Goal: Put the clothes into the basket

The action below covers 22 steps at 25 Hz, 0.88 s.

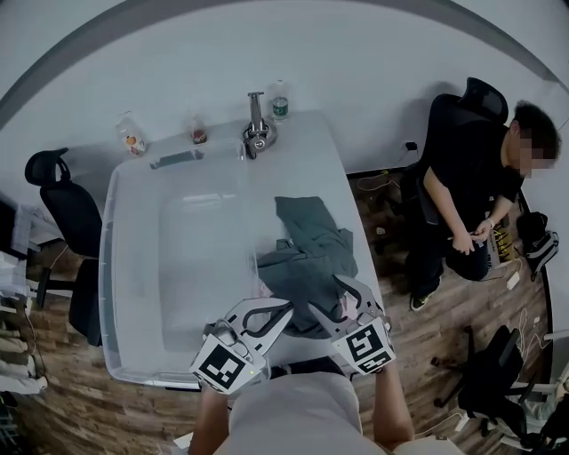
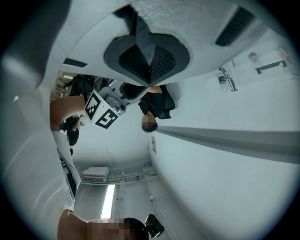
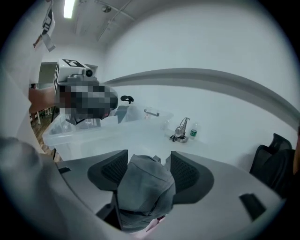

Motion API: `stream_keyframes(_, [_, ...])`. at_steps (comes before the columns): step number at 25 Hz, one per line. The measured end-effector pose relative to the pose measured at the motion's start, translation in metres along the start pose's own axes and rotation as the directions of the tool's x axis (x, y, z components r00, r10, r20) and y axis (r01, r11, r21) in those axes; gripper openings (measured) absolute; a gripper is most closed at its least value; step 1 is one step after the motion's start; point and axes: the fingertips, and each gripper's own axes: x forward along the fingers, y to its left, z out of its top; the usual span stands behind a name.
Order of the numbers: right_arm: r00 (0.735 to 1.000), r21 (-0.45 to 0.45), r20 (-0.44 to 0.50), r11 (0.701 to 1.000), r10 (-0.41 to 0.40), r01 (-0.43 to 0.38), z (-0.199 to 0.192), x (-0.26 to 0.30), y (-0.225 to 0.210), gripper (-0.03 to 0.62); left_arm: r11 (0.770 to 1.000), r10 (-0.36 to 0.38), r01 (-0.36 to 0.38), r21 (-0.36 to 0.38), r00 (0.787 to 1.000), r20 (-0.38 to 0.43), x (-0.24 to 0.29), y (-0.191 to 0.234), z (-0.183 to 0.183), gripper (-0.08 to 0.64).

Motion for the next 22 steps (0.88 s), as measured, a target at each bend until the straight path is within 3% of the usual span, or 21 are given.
stream_keyframes(8, [0.994, -0.022, -0.100, 0.999, 0.038, -0.041, -0.028, 0.023, -0.005, 0.355, 1.000, -0.001, 0.001, -0.014, 0.999, -0.038, 0.015, 0.008, -0.008, 0.005])
stream_keyframes(18, [0.979, 0.015, -0.175, 0.995, 0.101, -0.100, -0.064, 0.046, -0.008, 0.548, 0.999, -0.034, 0.032, -0.021, 0.994, -0.102, 0.032, 0.011, -0.019, 0.005])
stream_keyframes(22, [0.970, 0.022, -0.202, 0.991, 0.133, -0.131, -0.074, 0.055, -0.005, 0.577, 0.999, -0.047, 0.046, -0.012, 0.992, -0.120, 0.035, 0.011, -0.023, 0.005])
